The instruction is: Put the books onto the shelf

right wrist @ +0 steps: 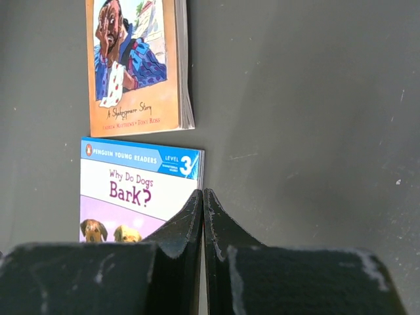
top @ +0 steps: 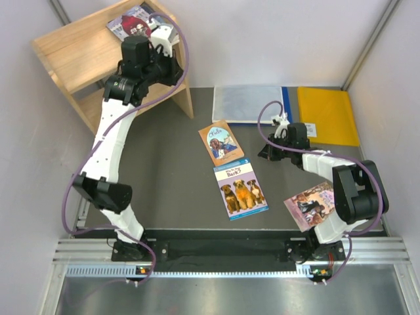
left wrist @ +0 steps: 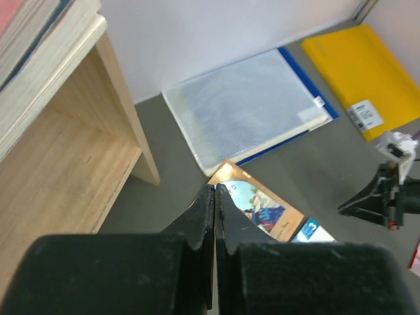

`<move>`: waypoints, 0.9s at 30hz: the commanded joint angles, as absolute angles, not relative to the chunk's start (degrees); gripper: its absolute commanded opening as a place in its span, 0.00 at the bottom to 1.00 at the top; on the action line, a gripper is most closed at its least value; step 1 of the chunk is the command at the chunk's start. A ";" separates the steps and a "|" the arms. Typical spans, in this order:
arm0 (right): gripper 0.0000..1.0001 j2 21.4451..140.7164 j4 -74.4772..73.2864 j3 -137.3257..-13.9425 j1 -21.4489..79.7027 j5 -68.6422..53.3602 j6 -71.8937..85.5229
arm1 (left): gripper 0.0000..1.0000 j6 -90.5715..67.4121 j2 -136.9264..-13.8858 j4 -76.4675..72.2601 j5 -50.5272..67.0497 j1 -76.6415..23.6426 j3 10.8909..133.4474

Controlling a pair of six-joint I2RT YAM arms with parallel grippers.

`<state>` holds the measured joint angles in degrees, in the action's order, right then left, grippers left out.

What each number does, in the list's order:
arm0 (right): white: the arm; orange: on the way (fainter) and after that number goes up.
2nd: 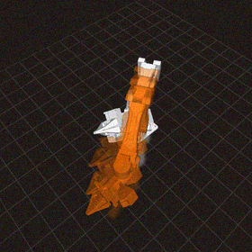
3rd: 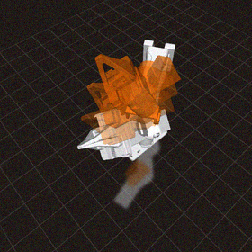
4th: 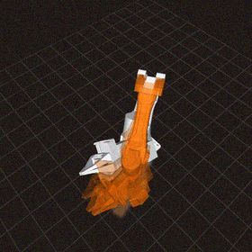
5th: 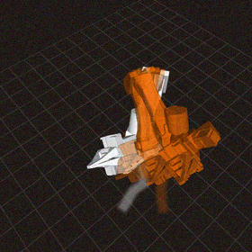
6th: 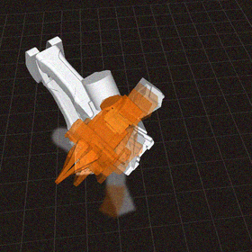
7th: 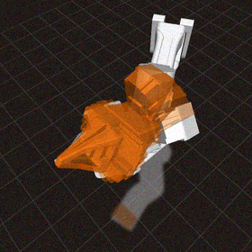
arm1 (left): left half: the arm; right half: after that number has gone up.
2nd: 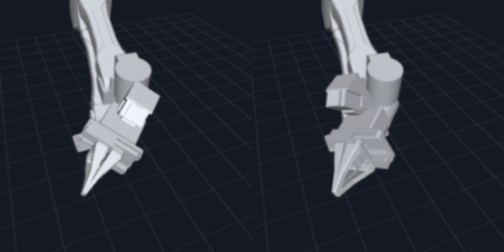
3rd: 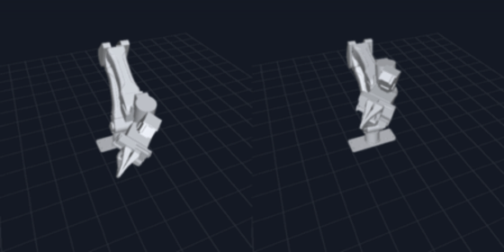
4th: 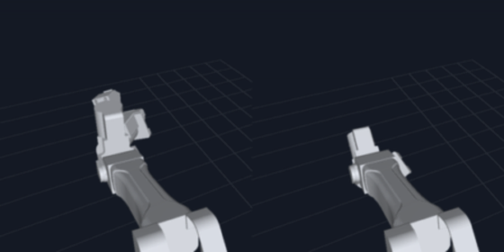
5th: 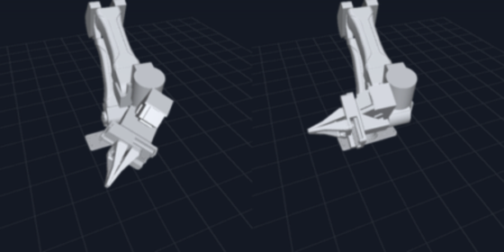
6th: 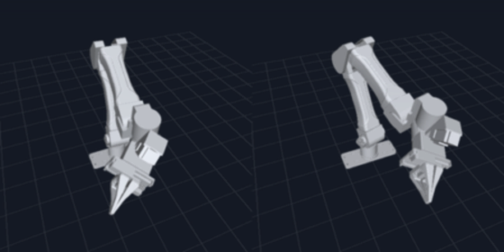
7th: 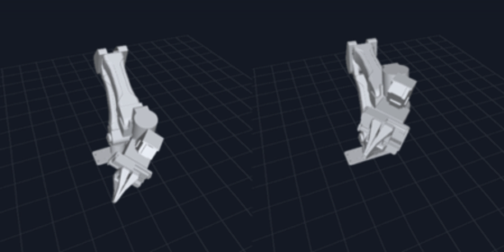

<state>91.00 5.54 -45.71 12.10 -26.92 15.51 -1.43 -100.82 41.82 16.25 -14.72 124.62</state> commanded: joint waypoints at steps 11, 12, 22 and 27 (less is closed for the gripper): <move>0.00 87.63 10.46 -41.40 11.51 -26.11 17.40 | 0.00 -10.10 -70.15 24.96 -14.24 -14.06 109.97; 0.00 87.37 9.50 -41.40 11.51 -24.71 17.49 | 0.00 -10.72 -68.66 25.57 -13.37 -14.06 108.39; 0.19 83.50 5.45 -37.53 11.43 -23.64 19.77 | 0.00 -20.29 -66.62 26.64 11.04 -14.41 75.35; 0.46 82.97 7.91 -34.02 11.95 -28.30 22.32 | 0.00 -23.29 -70.57 22.07 14.07 -19.59 61.38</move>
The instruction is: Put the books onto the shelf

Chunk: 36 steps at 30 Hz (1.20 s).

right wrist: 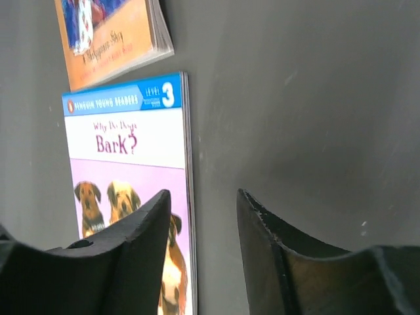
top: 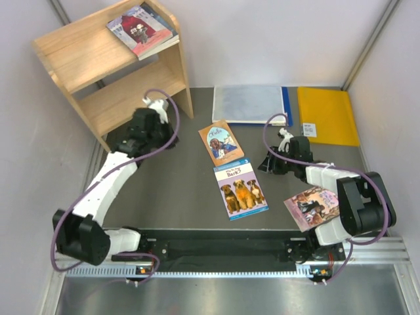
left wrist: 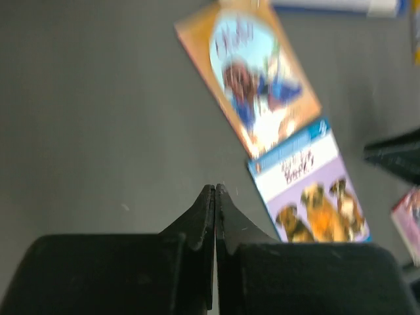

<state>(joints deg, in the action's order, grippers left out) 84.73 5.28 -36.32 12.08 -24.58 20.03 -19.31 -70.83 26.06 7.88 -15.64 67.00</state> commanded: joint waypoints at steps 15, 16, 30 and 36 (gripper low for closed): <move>0.56 85.69 9.05 -31.38 19.86 -27.69 24.43 | 0.00 -28.56 -96.84 11.07 14.85 -38.31 58.44; 0.55 85.87 8.88 -31.38 19.95 -27.77 24.52 | 0.00 -28.56 -99.90 10.99 14.94 -38.93 58.97; 0.51 87.45 11.07 -32.08 22.49 -32.34 25.58 | 0.00 -29.71 -110.91 8.70 13.62 -41.57 60.21; 0.37 87.71 11.51 -34.10 25.92 -37.08 25.31 | 0.00 -29.79 -113.38 9.05 13.62 -41.75 61.00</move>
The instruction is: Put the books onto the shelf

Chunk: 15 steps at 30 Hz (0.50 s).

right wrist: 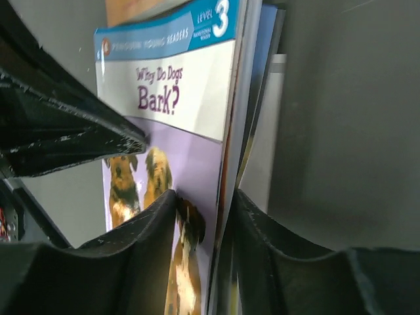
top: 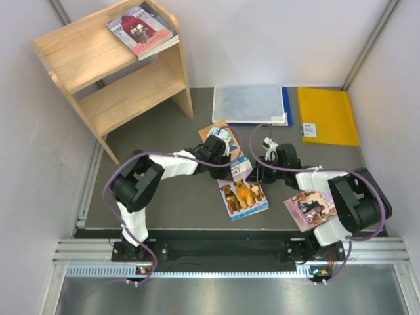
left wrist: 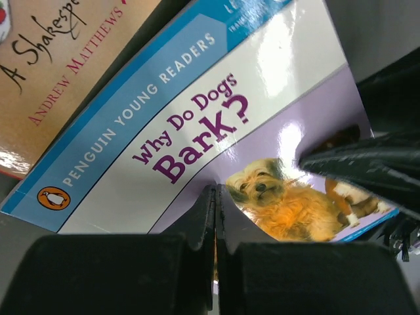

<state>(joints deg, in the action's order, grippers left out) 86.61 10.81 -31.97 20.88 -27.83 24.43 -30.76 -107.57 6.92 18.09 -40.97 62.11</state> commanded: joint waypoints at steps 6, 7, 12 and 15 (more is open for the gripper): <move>0.43 90.52 10.63 -36.03 27.51 -38.14 24.35 | 0.00 -29.79 -114.26 9.40 13.80 -41.92 61.70; 0.41 91.40 10.63 -36.21 27.51 -38.23 24.35 | 0.00 -29.71 -114.17 9.67 13.71 -41.92 61.79; 0.00 92.29 11.08 -37.00 27.68 -37.09 24.35 | 0.00 -28.74 -109.89 11.07 12.93 -41.92 61.79; 0.00 92.02 10.81 -38.32 27.51 -35.78 22.86 | 0.20 -27.43 -102.35 13.44 8.80 -41.84 61.52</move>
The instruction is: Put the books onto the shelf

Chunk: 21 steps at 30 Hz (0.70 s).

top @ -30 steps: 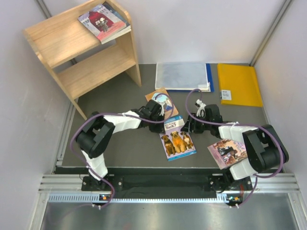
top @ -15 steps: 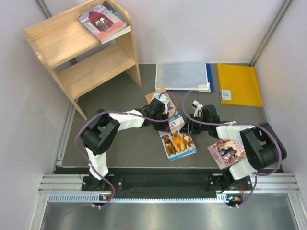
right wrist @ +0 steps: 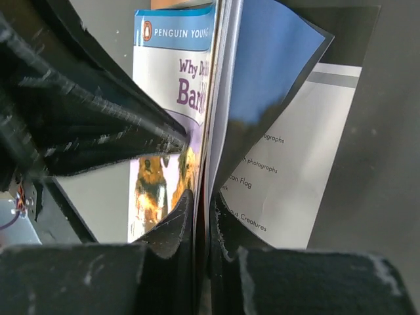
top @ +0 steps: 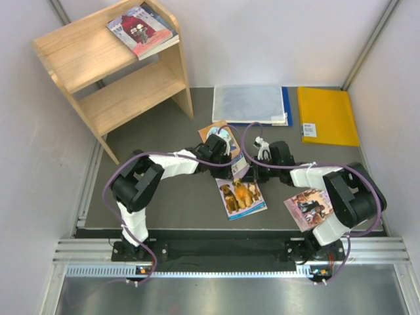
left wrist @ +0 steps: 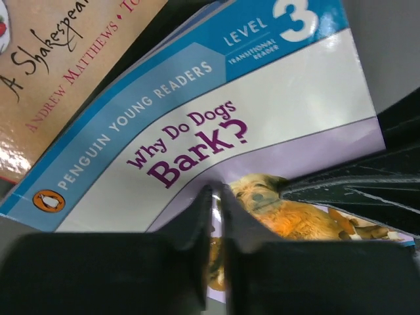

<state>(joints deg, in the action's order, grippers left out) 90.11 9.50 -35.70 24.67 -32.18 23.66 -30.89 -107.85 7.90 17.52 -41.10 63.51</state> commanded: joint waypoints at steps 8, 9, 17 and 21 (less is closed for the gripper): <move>0.00 91.23 15.37 -42.62 25.58 -34.36 21.18 | 0.69 -26.27 -85.27 11.00 2.82 -41.75 57.14; 0.00 91.14 15.47 -43.24 25.49 -34.54 21.18 | 0.70 -26.54 -82.30 10.12 1.94 -41.66 56.17; 0.00 88.33 15.82 -51.32 23.56 -35.33 22.67 | 0.66 -30.93 -71.38 0.45 -1.23 -41.66 43.08; 0.00 87.02 16.00 -54.22 22.68 -36.56 23.82 | 0.65 -33.31 -69.00 -5.35 -0.62 -41.66 36.67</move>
<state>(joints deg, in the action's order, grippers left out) 90.89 11.35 -49.60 23.70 -34.39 22.81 -30.09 -71.79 3.16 0.45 -41.67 41.34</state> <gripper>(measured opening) 0.058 0.654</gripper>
